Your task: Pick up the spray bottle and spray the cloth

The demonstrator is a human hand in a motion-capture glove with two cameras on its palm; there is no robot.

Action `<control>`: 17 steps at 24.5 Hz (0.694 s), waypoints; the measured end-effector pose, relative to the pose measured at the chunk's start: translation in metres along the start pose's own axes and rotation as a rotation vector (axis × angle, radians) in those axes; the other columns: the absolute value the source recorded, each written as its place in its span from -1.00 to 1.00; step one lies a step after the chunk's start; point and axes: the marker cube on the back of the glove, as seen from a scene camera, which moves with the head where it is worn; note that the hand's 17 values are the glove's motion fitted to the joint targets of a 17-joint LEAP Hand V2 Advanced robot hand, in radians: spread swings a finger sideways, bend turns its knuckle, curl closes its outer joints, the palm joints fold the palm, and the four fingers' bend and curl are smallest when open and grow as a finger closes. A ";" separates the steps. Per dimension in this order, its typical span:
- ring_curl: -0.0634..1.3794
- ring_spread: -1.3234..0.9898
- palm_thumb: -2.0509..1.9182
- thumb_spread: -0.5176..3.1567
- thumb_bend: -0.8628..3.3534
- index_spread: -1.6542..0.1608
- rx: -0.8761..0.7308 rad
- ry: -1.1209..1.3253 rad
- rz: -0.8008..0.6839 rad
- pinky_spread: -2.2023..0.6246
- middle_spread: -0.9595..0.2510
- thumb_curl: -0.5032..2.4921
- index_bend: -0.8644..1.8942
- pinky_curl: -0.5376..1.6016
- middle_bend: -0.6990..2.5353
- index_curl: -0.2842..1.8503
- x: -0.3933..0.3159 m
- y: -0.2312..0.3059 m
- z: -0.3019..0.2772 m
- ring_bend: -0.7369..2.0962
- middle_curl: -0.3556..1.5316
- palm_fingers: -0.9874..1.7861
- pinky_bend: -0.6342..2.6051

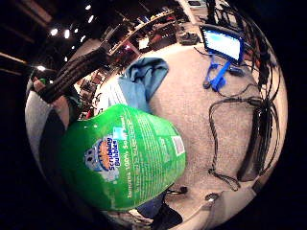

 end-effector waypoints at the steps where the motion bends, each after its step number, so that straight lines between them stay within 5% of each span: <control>1: -0.36 0.02 0.54 -0.38 -0.60 0.58 -0.013 -0.006 -0.012 0.53 0.41 -0.27 -0.19 -0.22 -0.29 -0.41 -0.006 -0.001 0.001 -0.12 -0.13 0.59 -0.33; 11: -0.34 0.01 0.56 -0.45 -0.60 0.58 -0.139 0.058 -0.047 0.50 0.39 -0.23 -0.17 -0.20 -0.29 -0.34 -0.070 -0.017 -0.009 -0.12 -0.12 0.62 -0.34; 17: -0.31 0.00 0.56 -0.47 -0.60 0.58 -0.510 0.238 0.069 0.49 0.39 -0.21 -0.17 -0.19 -0.28 -0.31 -0.119 -0.066 0.042 -0.11 -0.10 0.63 -0.34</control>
